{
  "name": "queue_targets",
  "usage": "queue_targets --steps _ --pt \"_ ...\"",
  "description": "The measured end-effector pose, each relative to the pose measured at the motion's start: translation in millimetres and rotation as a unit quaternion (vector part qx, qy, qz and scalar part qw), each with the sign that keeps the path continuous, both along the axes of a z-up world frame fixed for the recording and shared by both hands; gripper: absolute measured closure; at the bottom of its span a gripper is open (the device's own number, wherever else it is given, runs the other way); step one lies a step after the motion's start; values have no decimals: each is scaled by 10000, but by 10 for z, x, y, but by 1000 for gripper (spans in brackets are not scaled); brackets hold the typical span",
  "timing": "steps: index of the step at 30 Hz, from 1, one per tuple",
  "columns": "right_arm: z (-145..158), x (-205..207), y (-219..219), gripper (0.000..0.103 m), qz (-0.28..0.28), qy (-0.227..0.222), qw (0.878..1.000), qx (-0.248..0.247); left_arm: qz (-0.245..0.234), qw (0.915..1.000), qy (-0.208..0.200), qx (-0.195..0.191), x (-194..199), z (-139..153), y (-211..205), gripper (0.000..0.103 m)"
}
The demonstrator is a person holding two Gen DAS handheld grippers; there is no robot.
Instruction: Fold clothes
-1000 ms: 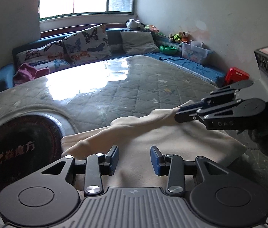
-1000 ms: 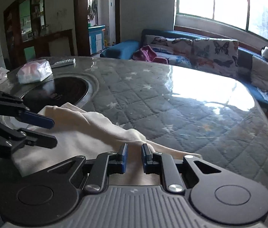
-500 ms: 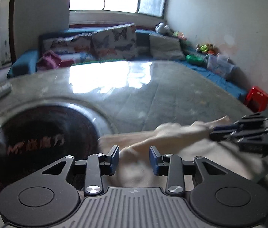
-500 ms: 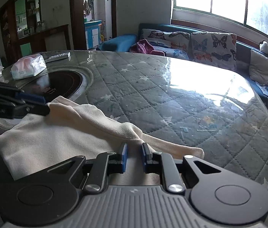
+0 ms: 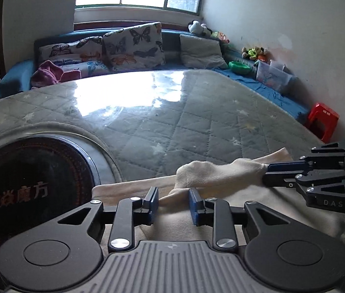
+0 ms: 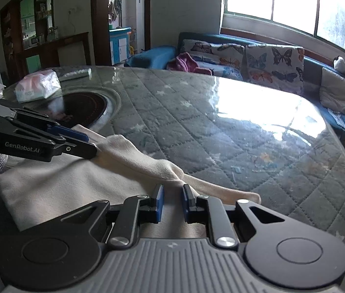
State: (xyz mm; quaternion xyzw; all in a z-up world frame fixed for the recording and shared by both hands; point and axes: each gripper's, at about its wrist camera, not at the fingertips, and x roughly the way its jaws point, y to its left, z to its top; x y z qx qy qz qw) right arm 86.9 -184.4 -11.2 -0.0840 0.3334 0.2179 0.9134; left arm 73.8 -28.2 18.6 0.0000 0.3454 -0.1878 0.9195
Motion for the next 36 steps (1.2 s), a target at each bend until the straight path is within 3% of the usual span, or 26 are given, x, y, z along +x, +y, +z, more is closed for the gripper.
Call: queue_targets --steps 9,17,22,28,36 --pt "270 -532 256 88 802 -191 9966 43 -422 9986 -292 98 -622 145 -43 74" --pt "149 -877 576 88 1311 -238 9906 -313 -566 9977 -373 90 -912 50 -139 74" --pt "-10 -925 611 88 1235 -189 9914 -399 -498 9984 -263 75 -892 -78 -111 73" --pt "156 -1026 438 88 1018 -329 9940 -228 -500 9984 -254 65 -892 -96 -98 73" --pt "59 -992 119 88 554 -73 9984 -66 -505 9984 -235 67 -891 -116 -107 73"
